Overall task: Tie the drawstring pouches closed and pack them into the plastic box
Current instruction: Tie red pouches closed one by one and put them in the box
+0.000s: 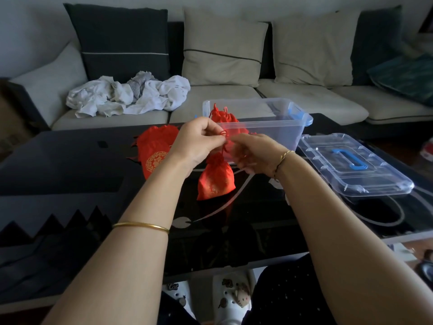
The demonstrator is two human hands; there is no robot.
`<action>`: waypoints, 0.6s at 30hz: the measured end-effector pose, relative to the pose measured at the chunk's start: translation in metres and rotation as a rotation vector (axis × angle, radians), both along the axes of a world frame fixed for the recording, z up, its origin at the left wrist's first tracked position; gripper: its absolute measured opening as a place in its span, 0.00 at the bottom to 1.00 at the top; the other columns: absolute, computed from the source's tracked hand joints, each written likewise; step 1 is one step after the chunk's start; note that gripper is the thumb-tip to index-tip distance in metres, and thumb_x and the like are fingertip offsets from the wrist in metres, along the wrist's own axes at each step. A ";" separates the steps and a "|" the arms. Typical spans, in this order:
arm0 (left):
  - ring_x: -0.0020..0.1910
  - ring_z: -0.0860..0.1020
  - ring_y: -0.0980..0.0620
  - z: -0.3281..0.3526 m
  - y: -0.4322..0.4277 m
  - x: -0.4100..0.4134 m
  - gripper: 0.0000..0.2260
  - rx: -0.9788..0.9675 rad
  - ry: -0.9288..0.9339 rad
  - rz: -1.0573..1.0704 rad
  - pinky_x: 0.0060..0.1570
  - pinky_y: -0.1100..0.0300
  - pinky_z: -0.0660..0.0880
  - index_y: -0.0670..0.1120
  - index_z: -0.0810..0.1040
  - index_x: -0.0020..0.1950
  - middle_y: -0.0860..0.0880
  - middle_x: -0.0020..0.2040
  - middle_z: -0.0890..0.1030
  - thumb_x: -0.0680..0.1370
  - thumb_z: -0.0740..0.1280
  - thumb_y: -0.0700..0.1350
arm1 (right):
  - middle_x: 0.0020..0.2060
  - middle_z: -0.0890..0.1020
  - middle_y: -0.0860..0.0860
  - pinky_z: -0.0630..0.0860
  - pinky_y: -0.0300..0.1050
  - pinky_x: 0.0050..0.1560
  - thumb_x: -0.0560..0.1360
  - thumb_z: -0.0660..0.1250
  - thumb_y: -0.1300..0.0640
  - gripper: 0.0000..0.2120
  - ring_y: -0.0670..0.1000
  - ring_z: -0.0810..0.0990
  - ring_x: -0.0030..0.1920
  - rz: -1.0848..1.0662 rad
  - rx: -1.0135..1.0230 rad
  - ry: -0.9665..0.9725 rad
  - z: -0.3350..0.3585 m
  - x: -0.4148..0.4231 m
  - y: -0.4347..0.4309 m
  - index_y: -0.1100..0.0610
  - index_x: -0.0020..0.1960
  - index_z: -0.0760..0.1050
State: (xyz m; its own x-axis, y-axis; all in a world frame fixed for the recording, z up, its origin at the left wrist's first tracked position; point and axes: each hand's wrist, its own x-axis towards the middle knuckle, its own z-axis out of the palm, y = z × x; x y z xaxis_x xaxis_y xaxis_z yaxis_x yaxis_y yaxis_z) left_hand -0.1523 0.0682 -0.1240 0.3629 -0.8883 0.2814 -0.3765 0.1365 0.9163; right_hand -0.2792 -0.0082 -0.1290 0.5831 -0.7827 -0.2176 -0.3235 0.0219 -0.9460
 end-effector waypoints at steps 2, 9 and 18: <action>0.37 0.76 0.56 0.001 0.001 -0.001 0.11 -0.024 -0.129 -0.049 0.41 0.66 0.75 0.47 0.76 0.38 0.49 0.38 0.79 0.72 0.67 0.31 | 0.31 0.76 0.53 0.74 0.41 0.32 0.79 0.59 0.57 0.14 0.49 0.75 0.31 -0.137 -0.041 -0.217 -0.003 0.006 0.000 0.59 0.36 0.73; 0.40 0.76 0.56 -0.004 0.002 -0.003 0.14 -0.191 -0.598 0.127 0.45 0.65 0.72 0.50 0.79 0.56 0.57 0.39 0.77 0.73 0.68 0.36 | 0.37 0.77 0.55 0.73 0.45 0.41 0.78 0.58 0.62 0.07 0.52 0.76 0.36 0.079 0.126 -0.360 -0.015 0.014 0.001 0.61 0.52 0.74; 0.42 0.77 0.59 -0.005 0.003 0.002 0.10 -0.253 -0.518 0.190 0.47 0.68 0.73 0.47 0.83 0.53 0.55 0.41 0.80 0.74 0.68 0.38 | 0.37 0.81 0.51 0.74 0.45 0.48 0.80 0.59 0.56 0.10 0.50 0.79 0.40 0.099 0.083 -0.348 -0.014 0.007 -0.002 0.58 0.45 0.75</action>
